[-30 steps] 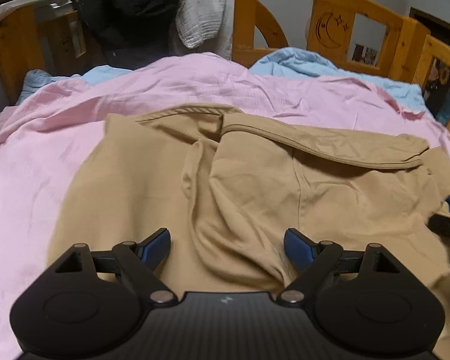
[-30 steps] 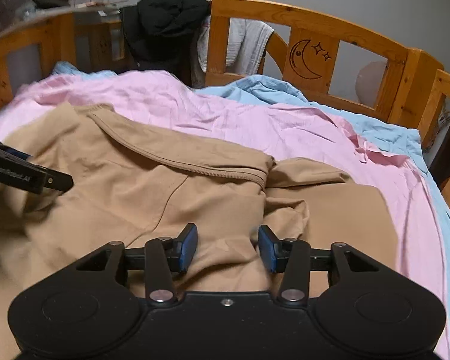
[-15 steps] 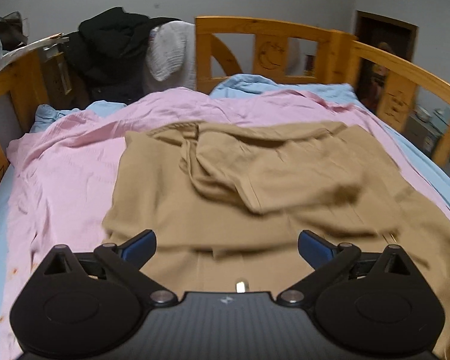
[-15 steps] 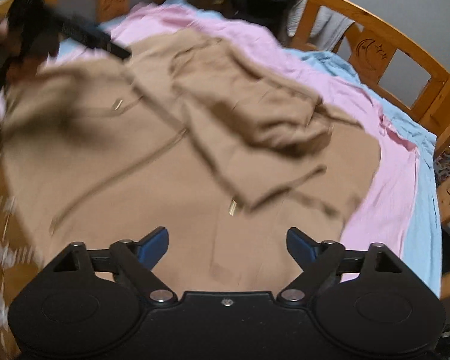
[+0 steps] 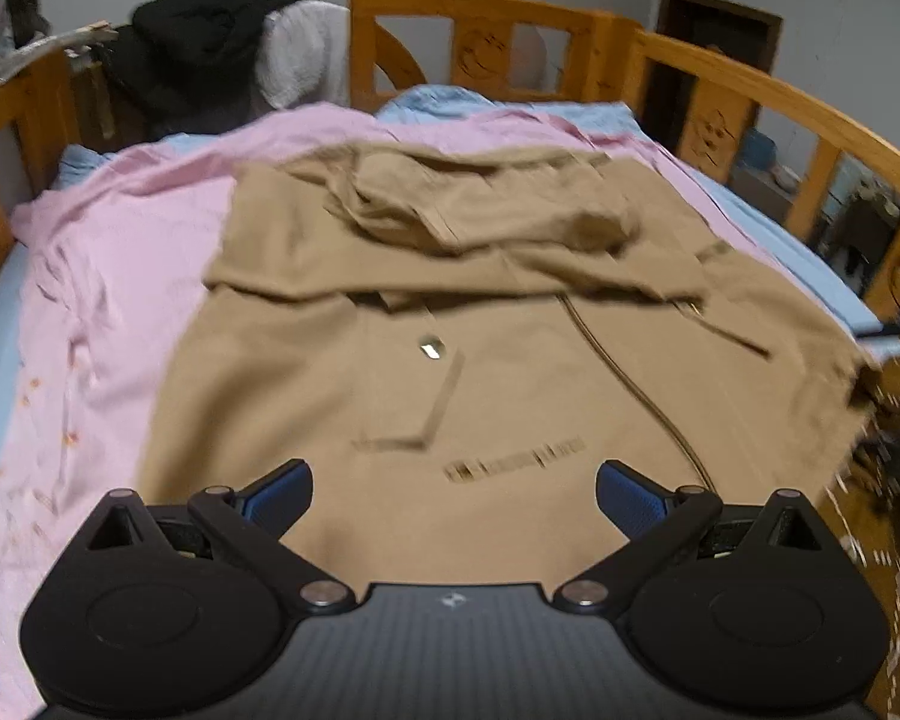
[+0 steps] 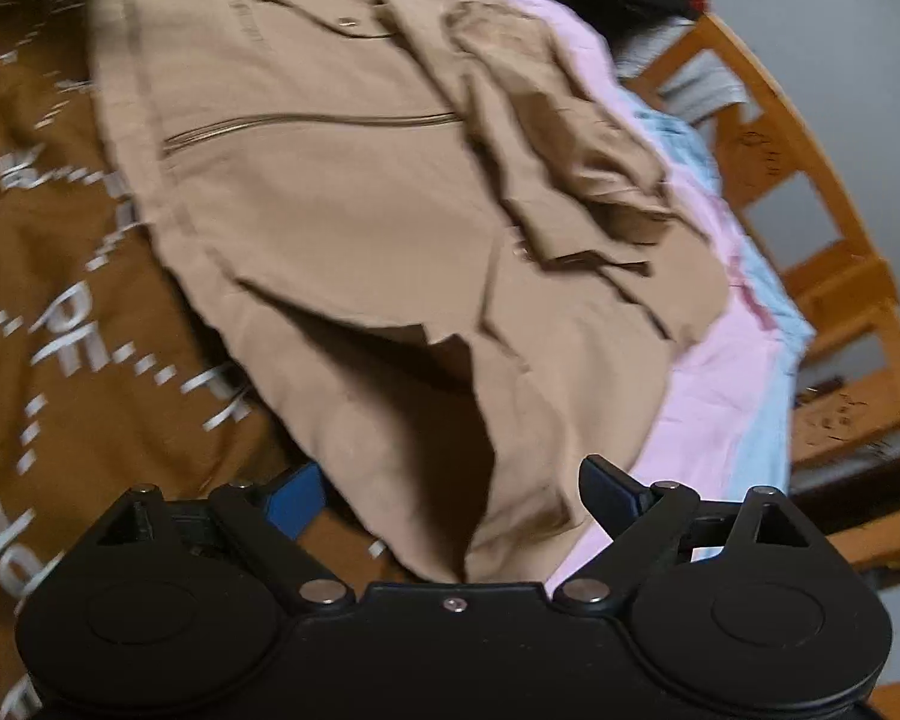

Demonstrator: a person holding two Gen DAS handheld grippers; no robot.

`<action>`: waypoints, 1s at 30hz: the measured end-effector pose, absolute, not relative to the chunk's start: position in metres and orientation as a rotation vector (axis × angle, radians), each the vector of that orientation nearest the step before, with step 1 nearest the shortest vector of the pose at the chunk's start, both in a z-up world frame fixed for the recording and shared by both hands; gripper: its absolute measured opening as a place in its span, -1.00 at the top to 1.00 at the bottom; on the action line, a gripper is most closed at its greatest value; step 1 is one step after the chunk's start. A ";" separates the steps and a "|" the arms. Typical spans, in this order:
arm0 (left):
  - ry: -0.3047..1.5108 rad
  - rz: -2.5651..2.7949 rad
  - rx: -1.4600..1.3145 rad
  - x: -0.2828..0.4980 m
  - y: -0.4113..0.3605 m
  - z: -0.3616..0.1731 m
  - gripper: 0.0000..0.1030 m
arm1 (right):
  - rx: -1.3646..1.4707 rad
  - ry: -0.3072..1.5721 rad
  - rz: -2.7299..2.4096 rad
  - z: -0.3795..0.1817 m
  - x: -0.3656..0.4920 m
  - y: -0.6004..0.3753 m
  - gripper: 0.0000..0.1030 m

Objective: Fold large clothes
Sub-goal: 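Grasp the jacket hem with both tools and lift it toward the hood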

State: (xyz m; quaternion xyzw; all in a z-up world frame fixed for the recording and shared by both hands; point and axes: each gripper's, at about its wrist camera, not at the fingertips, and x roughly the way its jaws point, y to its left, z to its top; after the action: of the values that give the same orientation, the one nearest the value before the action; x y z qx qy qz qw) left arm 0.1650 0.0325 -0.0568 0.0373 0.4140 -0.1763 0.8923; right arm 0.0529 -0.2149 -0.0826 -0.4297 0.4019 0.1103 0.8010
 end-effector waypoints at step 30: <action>0.691 0.016 0.686 0.128 0.041 -0.070 -0.68 | -0.433 0.600 -0.039 0.053 0.119 -0.244 0.84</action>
State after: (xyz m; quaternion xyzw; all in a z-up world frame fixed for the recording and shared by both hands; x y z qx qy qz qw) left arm 0.1278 0.0411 -0.0700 0.3297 0.3320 0.0078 0.8837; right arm 0.1188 -0.2443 0.0527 -0.2117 0.2933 -0.0190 0.9321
